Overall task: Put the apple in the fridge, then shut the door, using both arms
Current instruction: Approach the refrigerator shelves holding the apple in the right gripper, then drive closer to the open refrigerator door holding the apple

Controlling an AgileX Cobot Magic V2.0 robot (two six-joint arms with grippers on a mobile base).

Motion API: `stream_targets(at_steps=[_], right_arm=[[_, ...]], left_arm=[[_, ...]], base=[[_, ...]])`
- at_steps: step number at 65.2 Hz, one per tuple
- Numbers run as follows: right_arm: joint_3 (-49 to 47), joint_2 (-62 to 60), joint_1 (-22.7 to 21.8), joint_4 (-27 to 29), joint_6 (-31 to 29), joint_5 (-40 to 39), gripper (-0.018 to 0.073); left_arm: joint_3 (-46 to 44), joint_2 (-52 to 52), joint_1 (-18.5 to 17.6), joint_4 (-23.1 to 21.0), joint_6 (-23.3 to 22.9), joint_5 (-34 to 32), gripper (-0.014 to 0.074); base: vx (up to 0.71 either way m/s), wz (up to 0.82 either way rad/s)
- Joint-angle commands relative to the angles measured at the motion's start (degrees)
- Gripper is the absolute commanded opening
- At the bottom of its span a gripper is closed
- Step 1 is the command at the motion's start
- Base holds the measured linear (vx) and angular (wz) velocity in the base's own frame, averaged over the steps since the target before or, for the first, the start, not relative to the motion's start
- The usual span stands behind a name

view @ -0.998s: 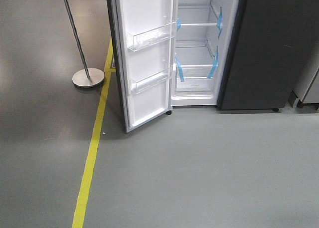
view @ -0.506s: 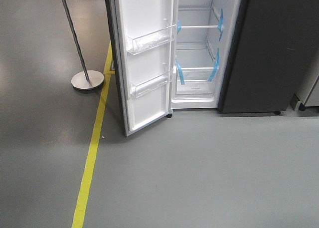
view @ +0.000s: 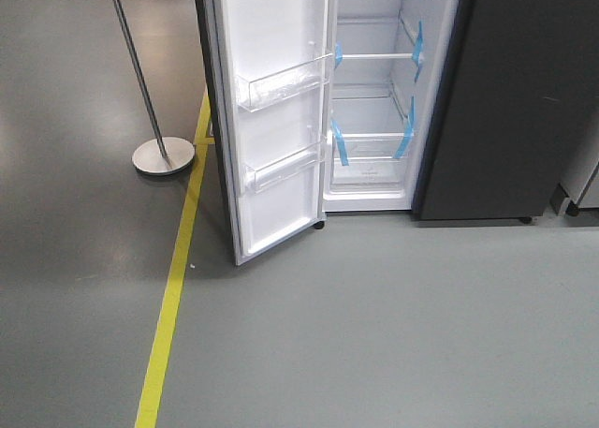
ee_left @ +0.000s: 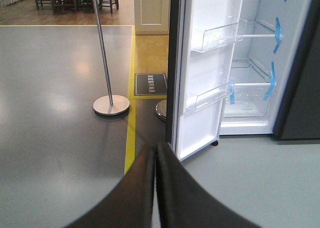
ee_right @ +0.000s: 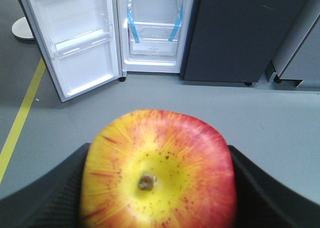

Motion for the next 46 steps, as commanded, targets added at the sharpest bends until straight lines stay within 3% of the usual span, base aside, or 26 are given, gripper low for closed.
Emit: stream_targets(at_steps=[1, 46], right_arm=[[-1.7, -0.15, 0.09, 0.09, -0.18, -4.64, 0.0215], [-1.7, -0.15, 0.09, 0.09, -0.18, -4.64, 0.0215]], left_arm=[[1.16, -0.78, -0.05, -0.35, -0.24, -4.24, -0.0006], [1.16, -0.78, -0.05, -0.35, -0.24, -4.24, -0.0006]], base=[[0.1, 0.01], [0.09, 0.0]])
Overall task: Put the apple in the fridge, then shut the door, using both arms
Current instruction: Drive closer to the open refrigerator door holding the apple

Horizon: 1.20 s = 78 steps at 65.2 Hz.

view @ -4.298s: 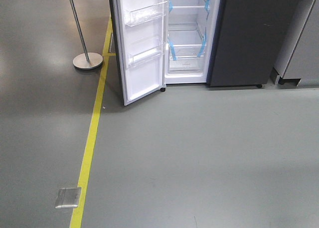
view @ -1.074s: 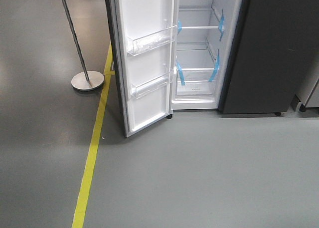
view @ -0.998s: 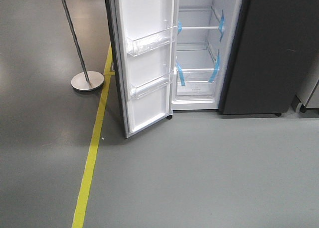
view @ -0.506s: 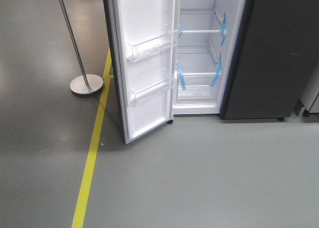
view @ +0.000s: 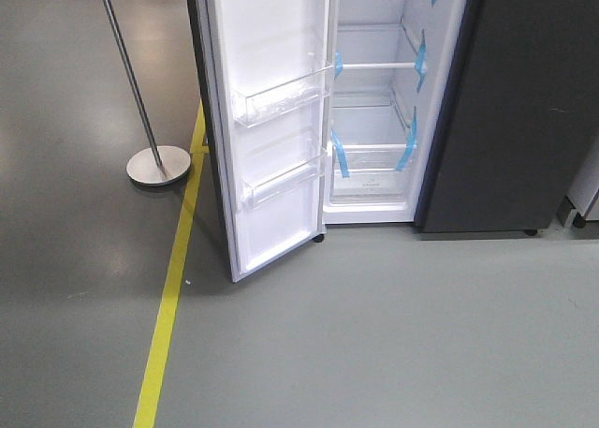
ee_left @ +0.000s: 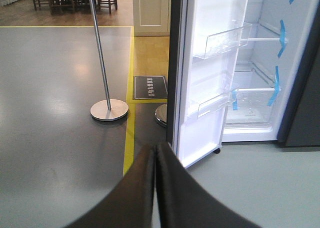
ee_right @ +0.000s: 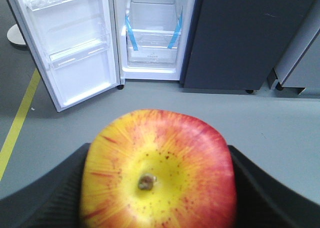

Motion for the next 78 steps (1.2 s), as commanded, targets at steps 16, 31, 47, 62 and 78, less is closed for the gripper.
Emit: stream_targets(at_steps=[16, 31, 47, 62, 78], right_arm=[[-1.7, -0.15, 0.09, 0.09, -0.18, -4.64, 0.0215], [-1.7, -0.15, 0.09, 0.09, -0.18, -4.64, 0.0215], [-1.7, -0.15, 0.09, 0.09, -0.18, -4.64, 0.0215], [-1.7, -0.15, 0.09, 0.09, -0.18, -4.64, 0.0215], [-1.7, -0.15, 0.09, 0.09, -0.18, -4.64, 0.0215]], left_arm=[[1.16, -0.78, -0.05, -0.35, -0.24, -4.24, -0.0006], [1.16, -0.78, -0.05, -0.35, -0.24, -4.24, -0.0006], [1.16, -0.78, -0.05, -0.35, -0.24, -4.24, -0.0006], [1.16, -0.78, -0.05, -0.35, -0.24, -4.24, -0.0006], [1.16, -0.78, -0.05, -0.35, -0.24, -4.24, -0.0006]], base=[[0.08, -0.01], [0.06, -0.02], [0.06, -0.01], [0.06, -0.01], [0.06, -0.01]])
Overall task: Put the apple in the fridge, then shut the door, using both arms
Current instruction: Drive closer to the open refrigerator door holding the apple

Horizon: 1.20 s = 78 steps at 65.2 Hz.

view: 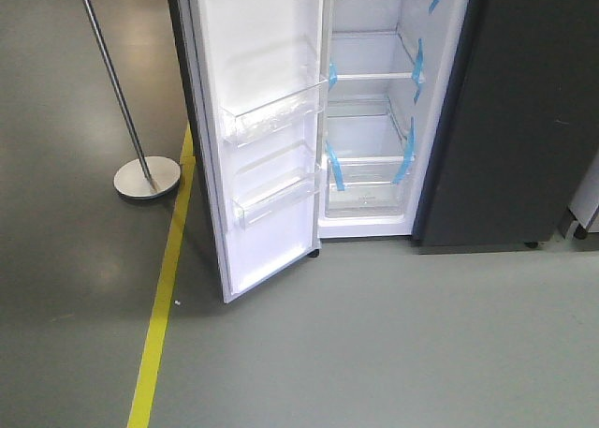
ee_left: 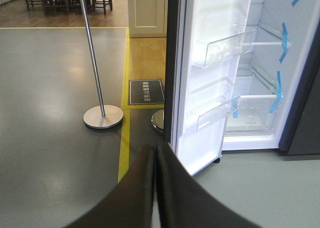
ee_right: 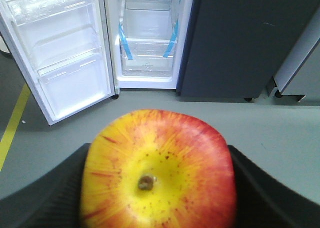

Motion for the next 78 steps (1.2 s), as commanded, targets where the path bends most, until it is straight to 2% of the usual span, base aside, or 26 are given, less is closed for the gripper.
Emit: stream_targets(at_steps=[1, 78], right_arm=[[-1.7, -0.15, 0.09, 0.09, -0.18, -4.64, 0.0215], [-1.7, -0.15, 0.09, 0.09, -0.18, -4.64, 0.0215]], left_arm=[[1.16, -0.78, -0.05, -0.35, -0.24, -4.24, -0.0006], [1.16, -0.78, -0.05, -0.35, -0.24, -4.24, -0.0006]], base=[[0.06, -0.01], [0.07, -0.01]])
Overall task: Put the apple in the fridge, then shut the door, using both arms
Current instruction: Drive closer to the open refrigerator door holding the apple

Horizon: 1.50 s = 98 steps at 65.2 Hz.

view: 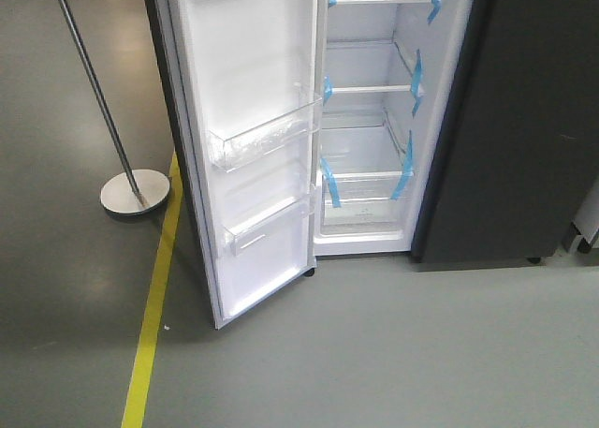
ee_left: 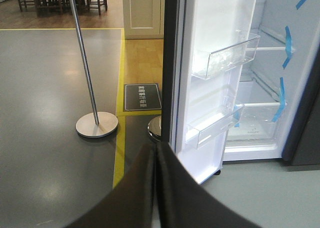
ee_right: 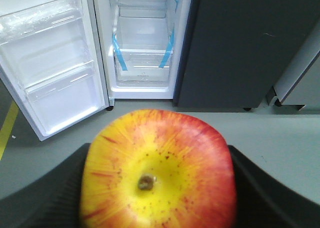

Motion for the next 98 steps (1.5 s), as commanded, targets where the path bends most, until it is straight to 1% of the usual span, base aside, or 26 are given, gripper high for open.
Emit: stream_targets(at_steps=[1, 98], right_arm=[[-1.7, -0.15, 0.09, 0.09, -0.18, -4.64, 0.0215], [-1.7, -0.15, 0.09, 0.09, -0.18, -4.64, 0.0215]], left_arm=[[1.16, -0.78, -0.05, -0.35, -0.24, -4.24, -0.0006], [1.16, -0.78, -0.05, -0.35, -0.24, -4.24, -0.0006]], base=[[0.08, -0.01], [0.07, 0.0]])
